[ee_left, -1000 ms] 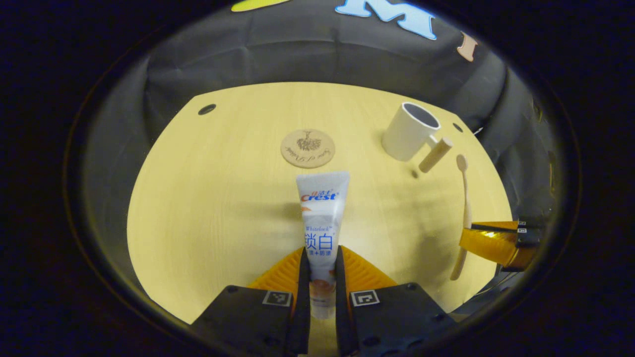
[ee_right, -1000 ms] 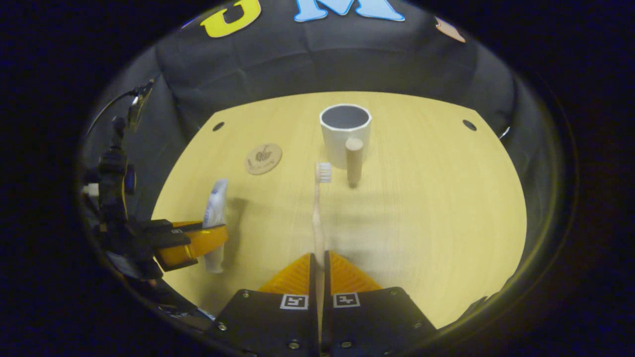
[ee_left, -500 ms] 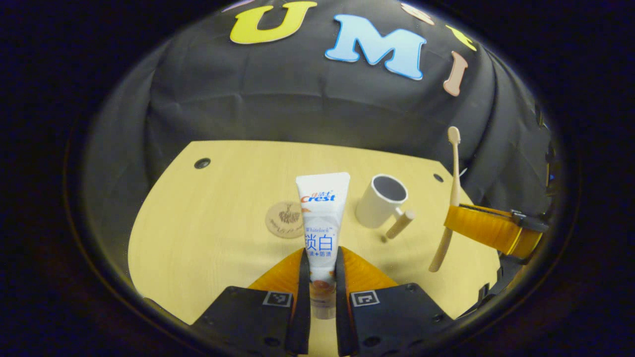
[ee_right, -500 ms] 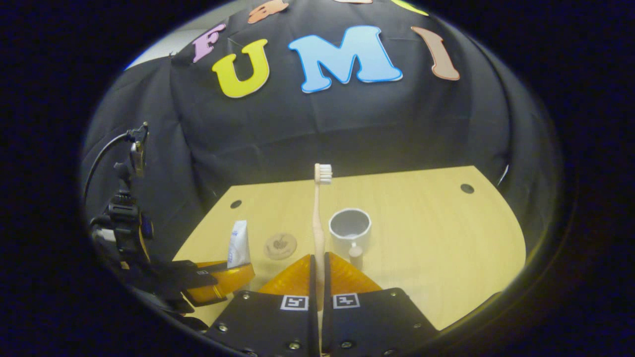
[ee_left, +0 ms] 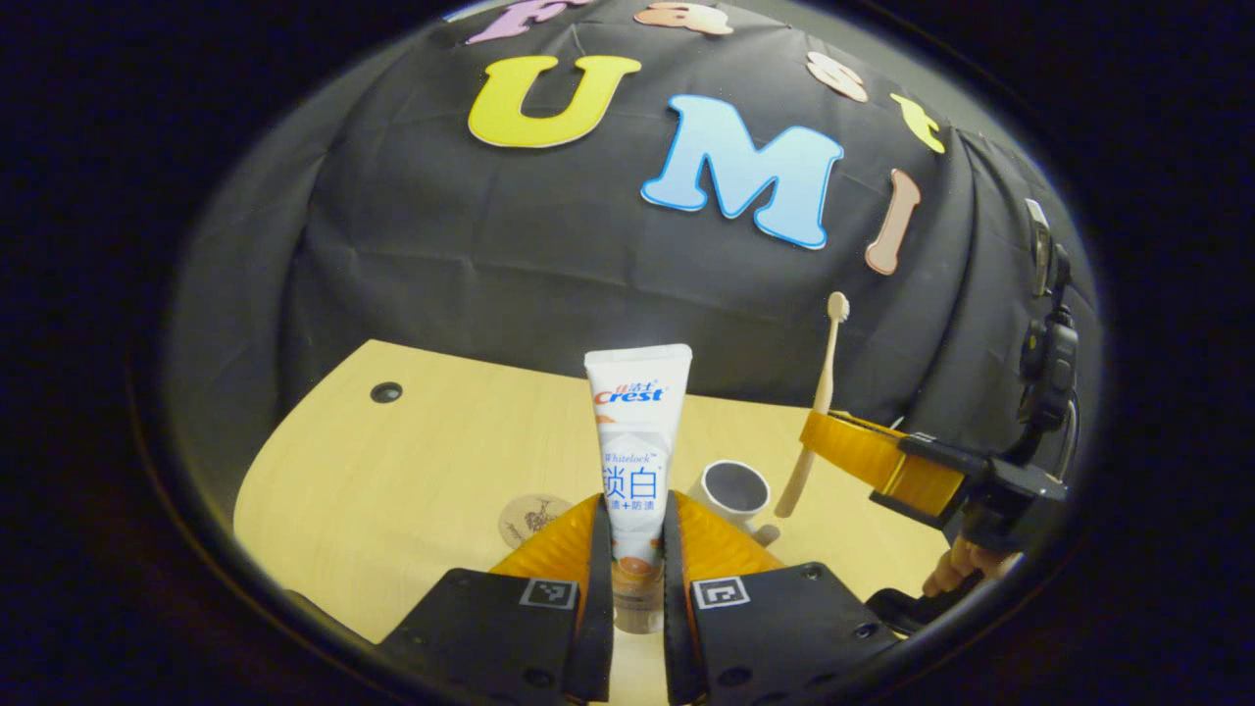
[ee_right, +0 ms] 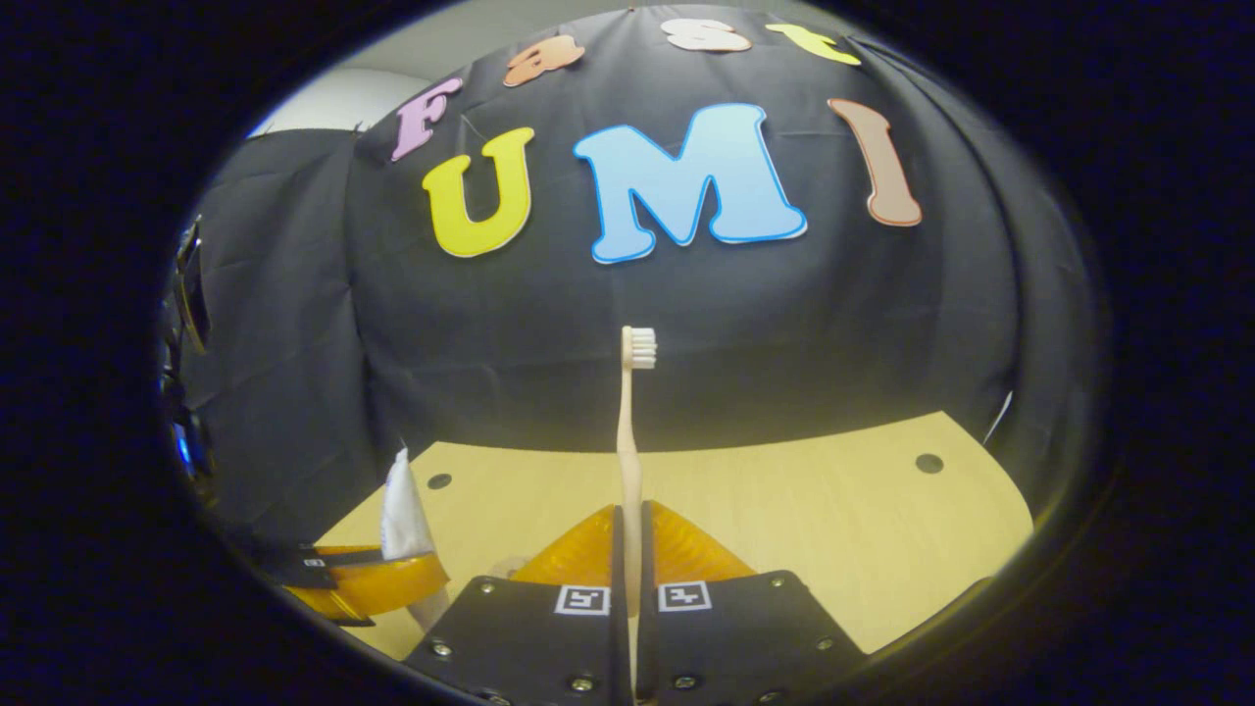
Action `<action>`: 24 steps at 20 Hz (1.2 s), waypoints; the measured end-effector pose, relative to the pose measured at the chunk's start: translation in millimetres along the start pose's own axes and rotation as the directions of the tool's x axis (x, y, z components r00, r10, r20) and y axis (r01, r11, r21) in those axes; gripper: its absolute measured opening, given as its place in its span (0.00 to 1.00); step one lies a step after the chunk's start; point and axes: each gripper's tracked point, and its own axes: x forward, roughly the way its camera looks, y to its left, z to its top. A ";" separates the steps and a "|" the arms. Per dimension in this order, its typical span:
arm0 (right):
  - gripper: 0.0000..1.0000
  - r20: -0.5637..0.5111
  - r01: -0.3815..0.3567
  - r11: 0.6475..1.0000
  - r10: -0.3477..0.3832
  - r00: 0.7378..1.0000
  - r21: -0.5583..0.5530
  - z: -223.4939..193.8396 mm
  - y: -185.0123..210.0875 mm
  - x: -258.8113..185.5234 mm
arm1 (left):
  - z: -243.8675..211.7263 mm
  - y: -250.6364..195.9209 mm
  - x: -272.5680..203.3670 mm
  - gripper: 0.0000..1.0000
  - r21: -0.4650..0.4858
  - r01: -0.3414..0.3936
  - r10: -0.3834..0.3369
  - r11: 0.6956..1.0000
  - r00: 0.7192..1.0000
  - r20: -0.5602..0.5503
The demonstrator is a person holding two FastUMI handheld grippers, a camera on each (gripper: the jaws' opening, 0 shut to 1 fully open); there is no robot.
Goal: Put the toothbrush and toothpaste on the desktop into the cup, then pick up the cup and place it on the coaster on the desktop.
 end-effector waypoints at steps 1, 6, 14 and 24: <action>0.03 0.011 0.001 1.000 -0.001 1.000 -0.011 1.2 -1.8 9.6 | 2.4 0.8 1.0 0.29 -0.008 -0.001 0.002 1.000 1.000 0.011; 0.03 -0.025 0.031 0.998 -0.032 0.999 -0.047 -21.7 -18.6 54.6 | 3.7 -0.8 3.0 0.28 -0.044 -0.025 0.026 0.999 1.000 0.013; 0.04 -0.166 0.031 0.994 -0.049 0.985 -0.105 -75.0 -28.4 78.7 | 1.3 10.2 7.4 0.28 -0.055 -0.069 0.069 0.996 0.998 0.004; 0.26 -0.225 0.006 0.997 -0.024 0.974 -0.081 -85.4 -34.0 54.7 | 5.2 3.1 -0.6 0.29 -0.060 -0.085 0.087 0.995 0.996 0.026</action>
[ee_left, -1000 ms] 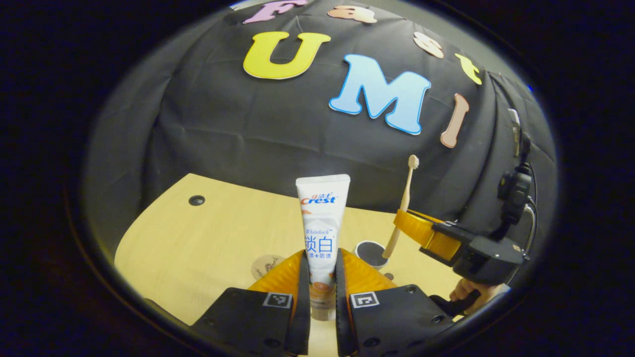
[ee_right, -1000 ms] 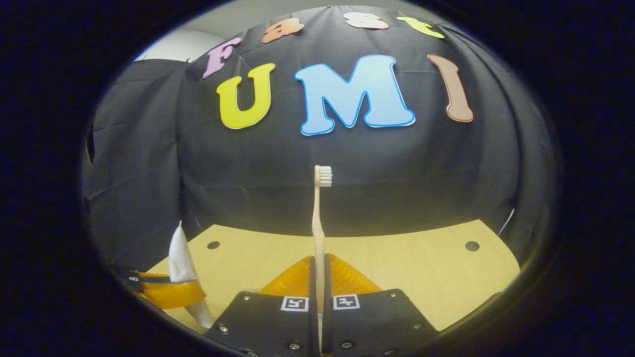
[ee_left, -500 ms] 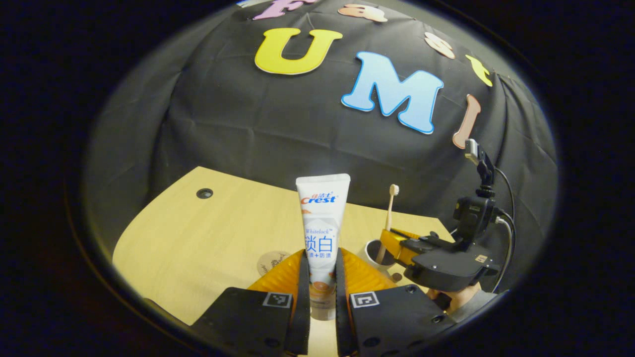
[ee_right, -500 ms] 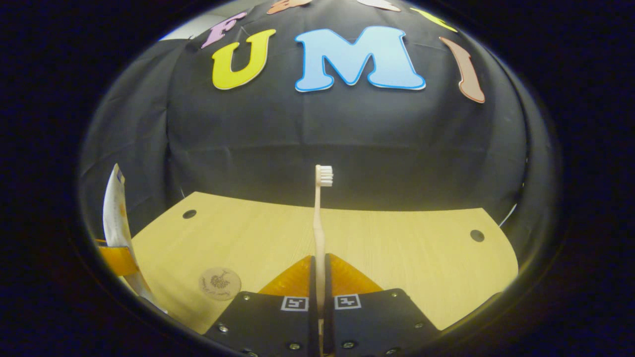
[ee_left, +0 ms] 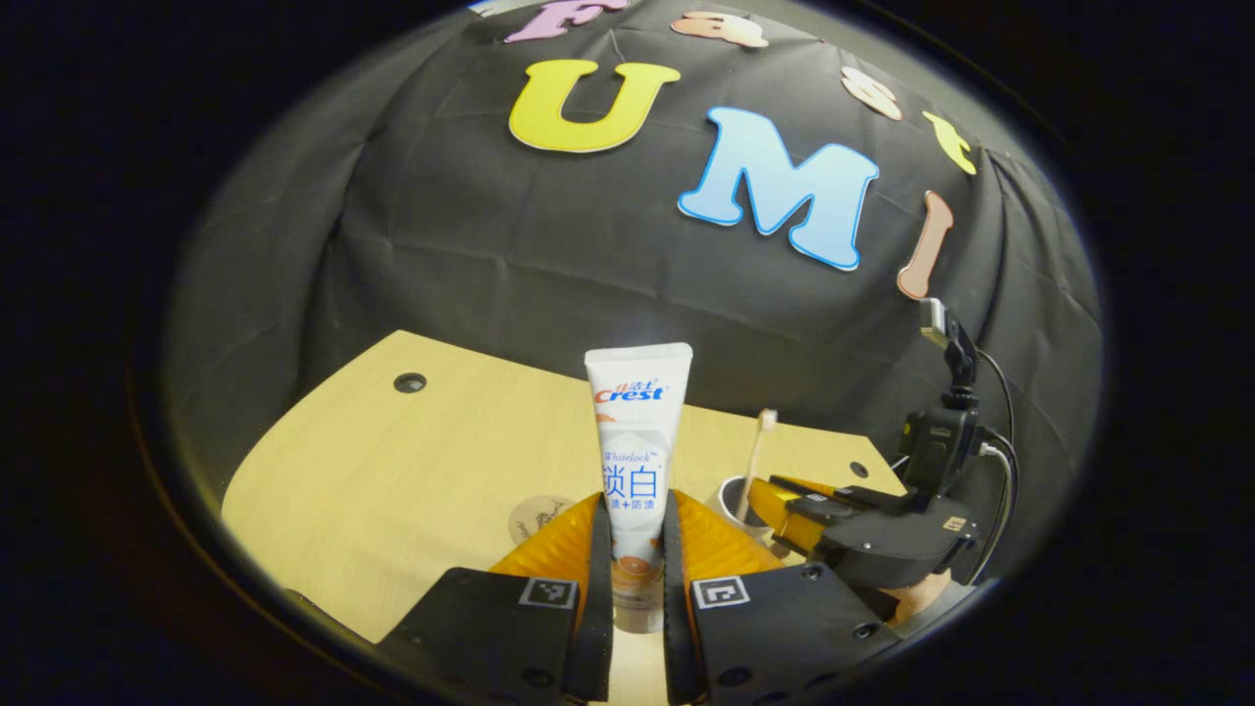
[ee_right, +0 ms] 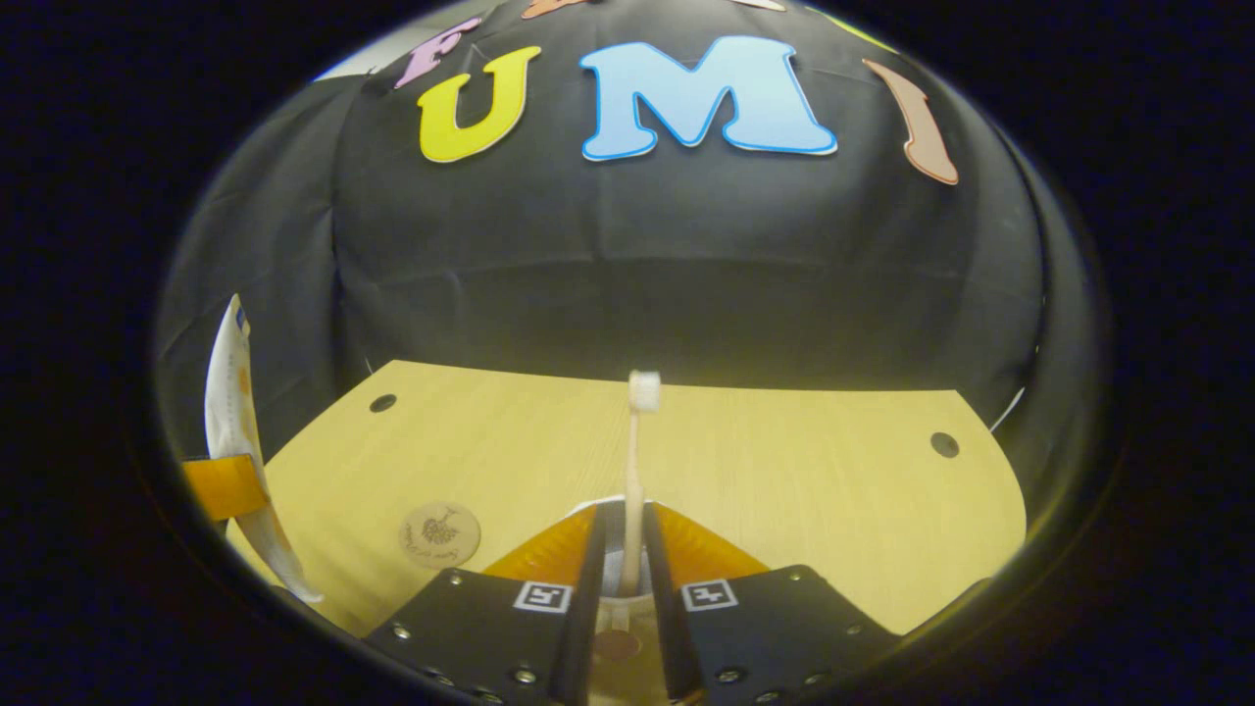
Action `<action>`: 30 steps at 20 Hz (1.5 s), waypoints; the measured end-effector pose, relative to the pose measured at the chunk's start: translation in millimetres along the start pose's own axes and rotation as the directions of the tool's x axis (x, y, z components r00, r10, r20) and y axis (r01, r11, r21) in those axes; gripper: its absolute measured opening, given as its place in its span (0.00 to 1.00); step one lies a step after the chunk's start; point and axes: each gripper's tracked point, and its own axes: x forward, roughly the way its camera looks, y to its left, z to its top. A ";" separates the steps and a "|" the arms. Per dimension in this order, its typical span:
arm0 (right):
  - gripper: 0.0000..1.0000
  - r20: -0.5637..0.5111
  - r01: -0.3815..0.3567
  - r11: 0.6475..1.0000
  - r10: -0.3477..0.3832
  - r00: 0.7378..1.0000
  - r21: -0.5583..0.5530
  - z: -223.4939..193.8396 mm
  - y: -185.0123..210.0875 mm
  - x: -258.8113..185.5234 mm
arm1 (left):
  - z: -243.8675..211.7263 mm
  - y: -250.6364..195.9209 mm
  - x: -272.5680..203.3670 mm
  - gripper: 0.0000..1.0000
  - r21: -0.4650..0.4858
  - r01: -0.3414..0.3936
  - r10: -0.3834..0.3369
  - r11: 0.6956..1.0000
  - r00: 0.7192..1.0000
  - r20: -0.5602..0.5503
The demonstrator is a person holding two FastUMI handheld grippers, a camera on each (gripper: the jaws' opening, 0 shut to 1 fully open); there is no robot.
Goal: Put the toothbrush and toothpaste on the desktop into the cup, then pick up the cup and place it on the coaster on the desktop.
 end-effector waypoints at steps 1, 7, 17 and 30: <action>0.39 0.005 0.000 1.000 0.001 1.000 -0.008 0.2 -1.5 -3.2 | 1.2 -0.5 1.2 0.28 0.004 -0.003 0.003 1.000 1.000 0.007; 0.89 0.059 0.032 0.999 -0.030 0.998 -0.027 11.1 -23.7 -42.3 | 11.3 -15.6 14.7 0.28 -0.012 0.027 -0.026 1.000 0.997 0.075; 0.89 0.047 0.107 0.993 -0.110 0.993 0.049 -8.3 -87.1 -124.2 | 49.7 -74.4 62.9 0.28 -0.052 0.198 -0.176 0.979 0.943 0.281; 0.89 -0.075 0.167 0.978 -0.159 0.984 0.125 -57.7 -115.0 -141.9 | -11.8 -135.6 151.9 0.29 0.023 0.261 -0.261 0.965 0.947 0.186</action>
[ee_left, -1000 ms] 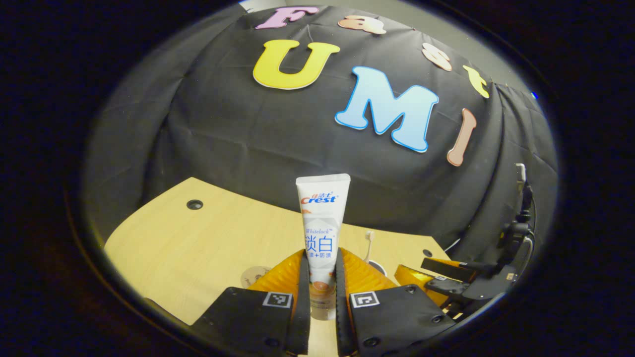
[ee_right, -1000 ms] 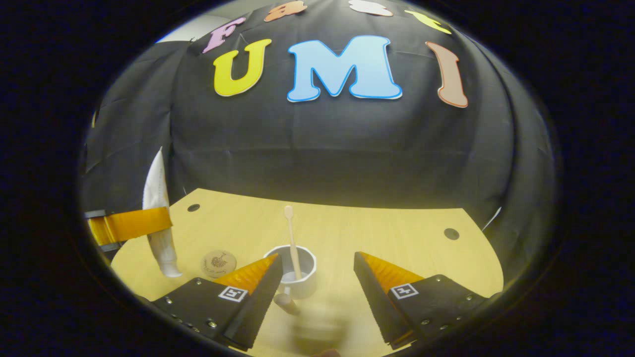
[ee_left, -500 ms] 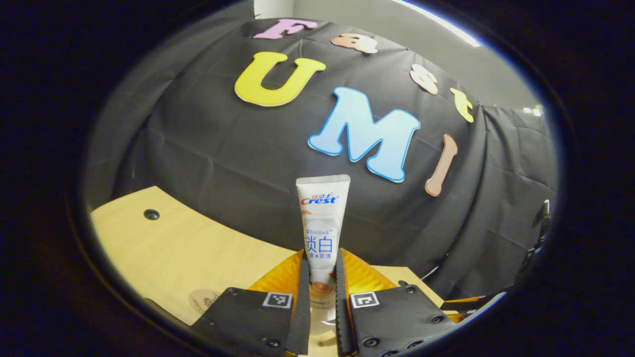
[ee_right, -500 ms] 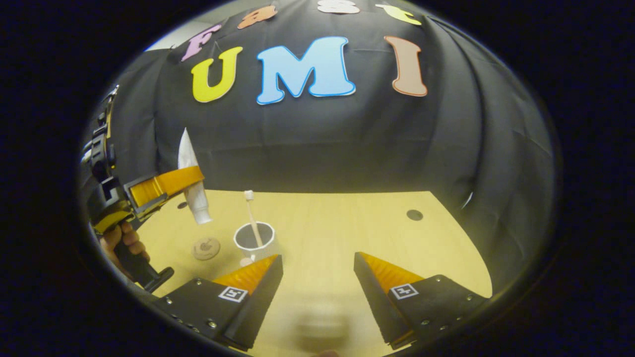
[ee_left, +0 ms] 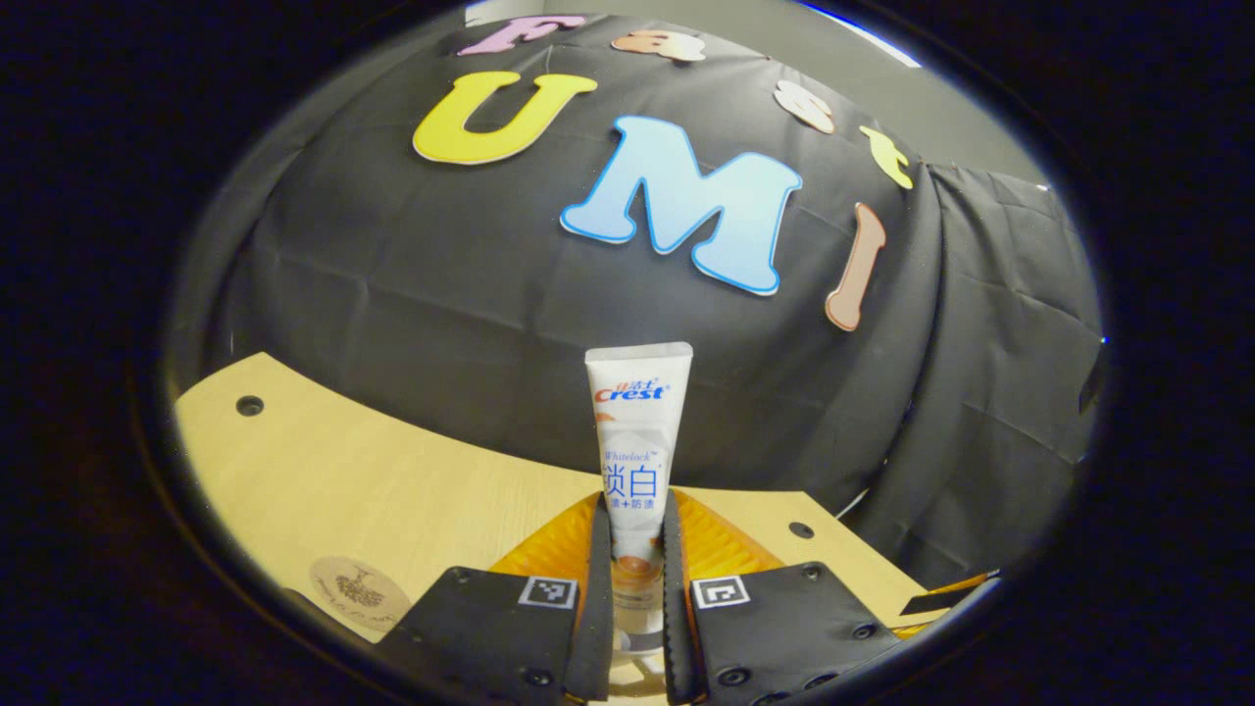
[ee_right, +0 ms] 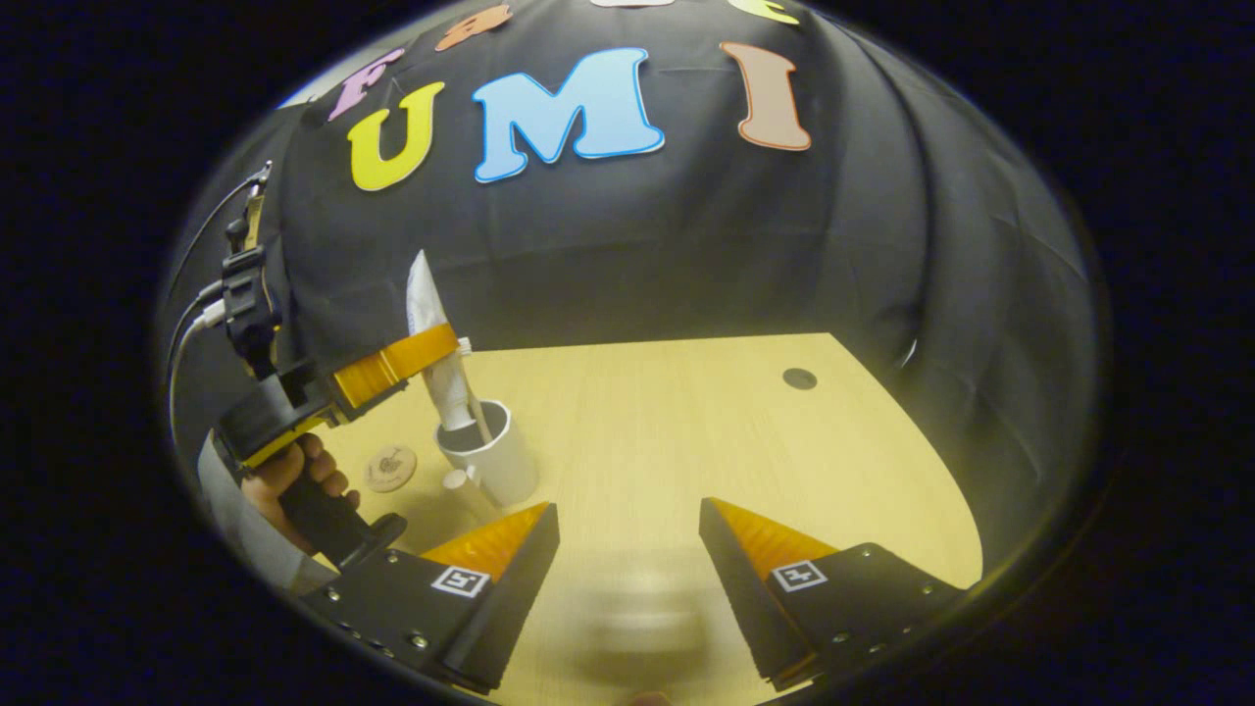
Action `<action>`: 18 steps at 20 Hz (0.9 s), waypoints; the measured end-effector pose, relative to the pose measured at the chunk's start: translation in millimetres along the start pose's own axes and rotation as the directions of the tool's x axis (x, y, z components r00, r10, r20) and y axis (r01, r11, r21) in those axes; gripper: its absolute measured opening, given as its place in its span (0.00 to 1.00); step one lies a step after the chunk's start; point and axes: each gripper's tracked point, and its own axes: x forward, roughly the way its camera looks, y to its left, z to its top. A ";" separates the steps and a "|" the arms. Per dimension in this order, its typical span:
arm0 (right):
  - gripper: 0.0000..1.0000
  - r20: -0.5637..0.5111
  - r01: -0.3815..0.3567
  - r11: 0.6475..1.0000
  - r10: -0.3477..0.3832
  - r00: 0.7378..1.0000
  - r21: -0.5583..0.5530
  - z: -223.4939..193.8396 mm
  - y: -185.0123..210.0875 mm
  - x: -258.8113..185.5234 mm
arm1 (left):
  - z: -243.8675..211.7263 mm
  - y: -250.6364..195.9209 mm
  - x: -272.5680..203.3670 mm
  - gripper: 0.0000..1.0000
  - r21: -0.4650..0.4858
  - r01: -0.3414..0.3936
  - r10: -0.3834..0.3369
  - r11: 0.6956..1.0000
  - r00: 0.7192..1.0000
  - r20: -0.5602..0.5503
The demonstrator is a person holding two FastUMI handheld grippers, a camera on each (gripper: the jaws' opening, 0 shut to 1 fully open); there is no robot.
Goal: Put the toothbrush and toothpaste on the desktop into the cup, then pick up the cup and place it on the coaster on the desktop.
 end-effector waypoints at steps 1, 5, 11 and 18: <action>0.89 -0.004 0.001 1.000 -0.001 1.000 0.002 -1.3 0.3 -1.1 | -5.8 0.7 2.7 0.29 -0.004 -0.001 0.001 1.000 1.000 -0.011; 0.89 -0.018 0.007 1.000 -0.007 1.000 0.009 -6.8 1.0 -7.5 | -16.9 9.2 3.8 0.29 0.069 -0.021 0.022 0.997 1.000 -0.014; 0.89 -0.037 0.010 0.999 -0.009 0.999 0.034 -13.3 12.5 -12.5 | -26.3 6.7 -9.8 0.53 0.090 0.018 -0.014 0.996 0.999 -0.053; 0.89 -0.011 -0.013 1.000 0.013 1.000 -0.024 -5.1 43.6 -17.7 | -6.9 15.8 -39.2 0.89 0.083 0.000 0.004 0.997 0.999 -0.047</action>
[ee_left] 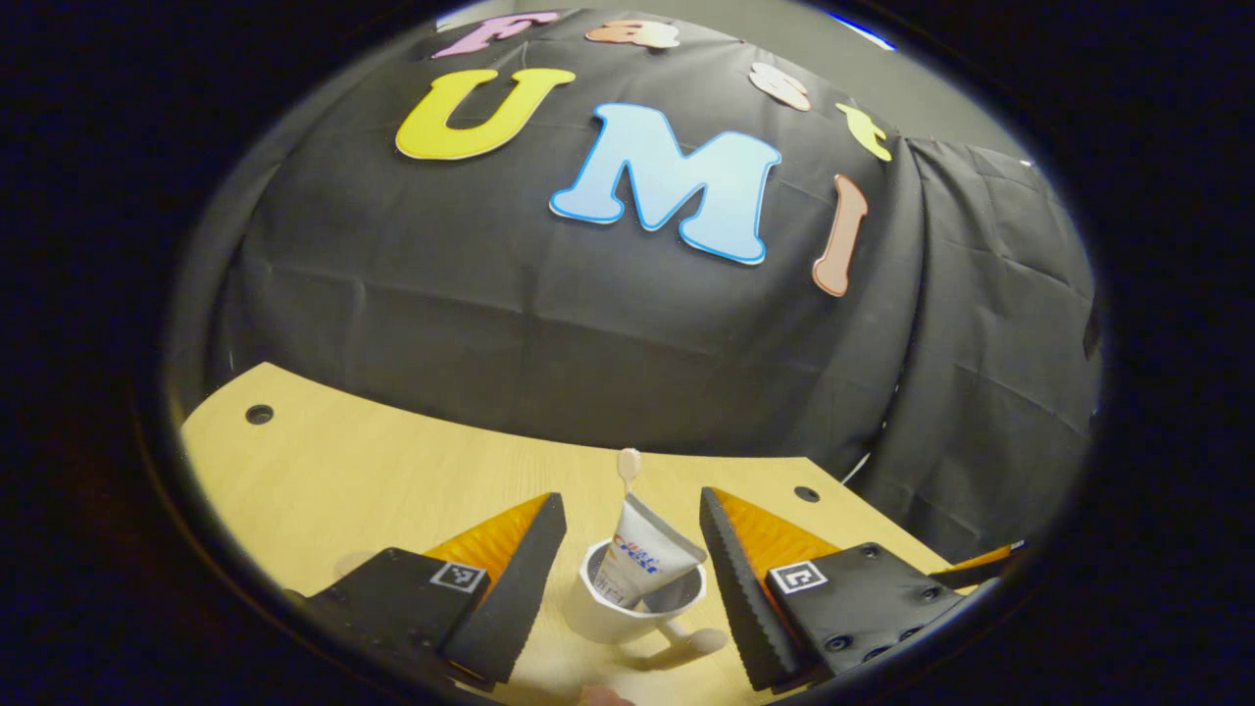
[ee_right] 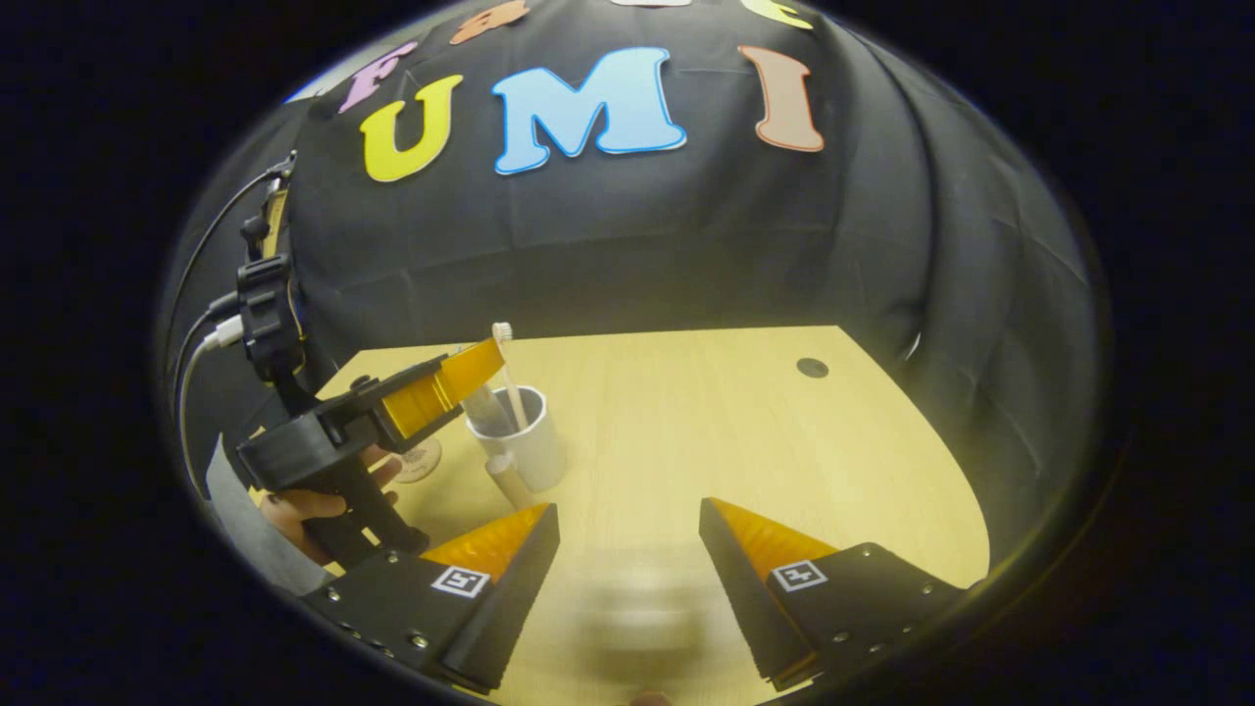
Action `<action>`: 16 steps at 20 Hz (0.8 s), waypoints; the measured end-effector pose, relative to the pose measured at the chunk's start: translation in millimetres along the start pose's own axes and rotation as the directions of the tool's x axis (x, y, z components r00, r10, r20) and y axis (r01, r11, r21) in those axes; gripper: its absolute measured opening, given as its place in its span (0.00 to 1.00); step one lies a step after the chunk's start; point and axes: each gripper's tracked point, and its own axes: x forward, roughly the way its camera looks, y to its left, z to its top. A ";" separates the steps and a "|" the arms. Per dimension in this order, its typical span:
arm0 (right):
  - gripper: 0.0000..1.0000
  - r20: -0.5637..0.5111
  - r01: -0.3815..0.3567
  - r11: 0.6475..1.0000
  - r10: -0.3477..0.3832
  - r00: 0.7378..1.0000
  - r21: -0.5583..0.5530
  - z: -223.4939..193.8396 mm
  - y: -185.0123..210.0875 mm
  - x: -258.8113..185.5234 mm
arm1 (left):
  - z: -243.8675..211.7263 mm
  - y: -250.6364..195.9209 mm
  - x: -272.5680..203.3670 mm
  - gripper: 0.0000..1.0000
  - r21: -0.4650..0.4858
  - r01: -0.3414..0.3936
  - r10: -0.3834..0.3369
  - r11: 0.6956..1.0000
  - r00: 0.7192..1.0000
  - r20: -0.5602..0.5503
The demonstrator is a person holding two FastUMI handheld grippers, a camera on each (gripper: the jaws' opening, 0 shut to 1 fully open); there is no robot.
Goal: Put the toothbrush and toothpaste on the desktop into the cup, then pick up the cup and place it on the coaster on the desktop.
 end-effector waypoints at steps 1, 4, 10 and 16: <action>0.89 0.000 -0.006 1.000 0.006 1.000 -0.009 1.3 4.6 0.6 | 3.8 2.8 -6.9 0.89 -0.002 -0.001 0.001 1.000 1.000 -0.001; 0.89 -0.004 -0.027 0.999 0.027 1.000 -0.031 3.5 19.8 5.8 | 12.7 14.1 -23.2 0.97 -0.003 -0.020 0.020 1.000 1.000 0.007; 0.89 -0.046 -0.078 0.995 0.076 0.996 -0.056 4.4 52.2 27.1 | 29.0 48.6 -61.9 0.98 0.024 -0.086 0.086 0.996 0.996 0.018; 0.89 -0.123 -0.129 0.984 0.114 0.986 -0.121 -2.0 83.5 58.3 | 33.5 93.8 -93.0 0.98 0.039 -0.170 0.170 0.985 0.985 0.010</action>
